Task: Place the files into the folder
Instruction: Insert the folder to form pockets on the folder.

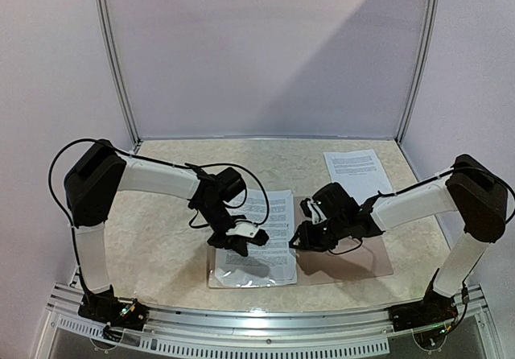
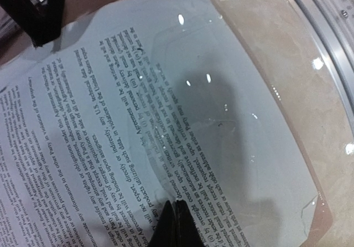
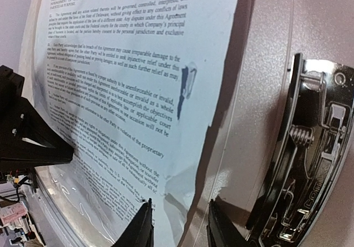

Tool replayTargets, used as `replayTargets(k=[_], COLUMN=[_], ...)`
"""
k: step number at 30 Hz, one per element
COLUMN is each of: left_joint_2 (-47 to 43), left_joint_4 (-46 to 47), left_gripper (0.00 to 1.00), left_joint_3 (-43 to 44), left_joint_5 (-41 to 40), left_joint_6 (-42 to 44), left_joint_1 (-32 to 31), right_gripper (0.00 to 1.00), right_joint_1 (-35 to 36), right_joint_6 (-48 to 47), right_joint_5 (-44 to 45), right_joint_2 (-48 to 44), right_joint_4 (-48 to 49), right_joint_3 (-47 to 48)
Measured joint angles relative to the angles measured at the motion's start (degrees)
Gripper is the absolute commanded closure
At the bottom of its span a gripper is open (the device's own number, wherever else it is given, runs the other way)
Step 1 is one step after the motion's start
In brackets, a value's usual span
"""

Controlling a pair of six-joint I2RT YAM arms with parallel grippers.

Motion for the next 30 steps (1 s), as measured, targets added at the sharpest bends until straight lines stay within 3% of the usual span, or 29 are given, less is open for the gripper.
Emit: replayTargets(k=[13, 21, 30], left_joint_2=[0.0, 1.0, 1.2], left_joint_4=[0.0, -0.7, -1.8], left_gripper=[1.0, 1.0, 1.0], left_joint_3=[0.0, 1.4, 3.0], left_joint_5=[0.0, -0.3, -0.7], left_joint_6=[0.0, 0.2, 1.1], left_joint_1=[0.0, 0.0, 0.0], right_gripper=[0.89, 0.88, 0.84], right_joint_1=[-1.7, -2.0, -2.3], right_joint_6=[-1.2, -1.2, -1.7], right_joint_5=[-2.6, -8.7, -7.1], right_joint_2=[2.1, 2.1, 2.2], right_joint_4=[4.2, 9.8, 7.0], right_joint_3=[0.2, 0.0, 0.0])
